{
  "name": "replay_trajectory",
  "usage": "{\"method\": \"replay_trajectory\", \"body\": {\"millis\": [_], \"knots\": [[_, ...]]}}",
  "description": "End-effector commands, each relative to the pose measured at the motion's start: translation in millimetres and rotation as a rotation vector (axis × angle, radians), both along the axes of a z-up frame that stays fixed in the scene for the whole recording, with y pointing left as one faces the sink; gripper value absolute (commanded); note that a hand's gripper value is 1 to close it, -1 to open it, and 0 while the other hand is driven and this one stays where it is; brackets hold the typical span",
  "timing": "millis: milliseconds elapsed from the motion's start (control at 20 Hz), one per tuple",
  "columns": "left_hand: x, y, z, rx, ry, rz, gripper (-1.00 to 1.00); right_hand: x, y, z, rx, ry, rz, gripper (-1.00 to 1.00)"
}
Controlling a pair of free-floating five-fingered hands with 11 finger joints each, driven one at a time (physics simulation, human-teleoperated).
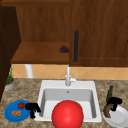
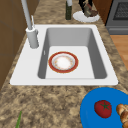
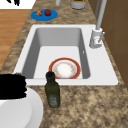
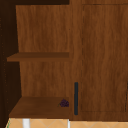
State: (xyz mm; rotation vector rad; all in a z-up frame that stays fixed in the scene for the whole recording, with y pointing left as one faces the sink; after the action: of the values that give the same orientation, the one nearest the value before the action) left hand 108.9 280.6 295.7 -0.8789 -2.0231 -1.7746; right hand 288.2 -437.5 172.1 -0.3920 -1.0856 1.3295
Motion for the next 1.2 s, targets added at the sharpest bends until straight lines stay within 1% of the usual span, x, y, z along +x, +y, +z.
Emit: {"method": "replay_trajectory", "body": {"millis": [0,250,750,1050,1150], "knots": [[0.0,0.0,0.0,0.0,0.0,0.0,0.0,0.0,30.9,7.5,0.0,0.056,0.0,1.0],[0.0,0.0,0.0,0.0,0.0,0.0,0.0,-1.2,70.1,13.5,-0.01,0.099,0.003,1.0],[0.0,0.0,0.0,0.0,0.0,0.0,0.0,-2.2,146.7,28.0,-0.028,0.156,0.011,1.0],[0.0,0.0,0.0,0.0,0.0,0.0,0.0,0.1,185.3,37.4,-0.034,0.185,0.003,1.0],[0.0,0.0,0.0,0.0,0.0,0.0,0.0,5.9,191.1,41.5,-0.045,0.188,-0.008,1.0]]}}
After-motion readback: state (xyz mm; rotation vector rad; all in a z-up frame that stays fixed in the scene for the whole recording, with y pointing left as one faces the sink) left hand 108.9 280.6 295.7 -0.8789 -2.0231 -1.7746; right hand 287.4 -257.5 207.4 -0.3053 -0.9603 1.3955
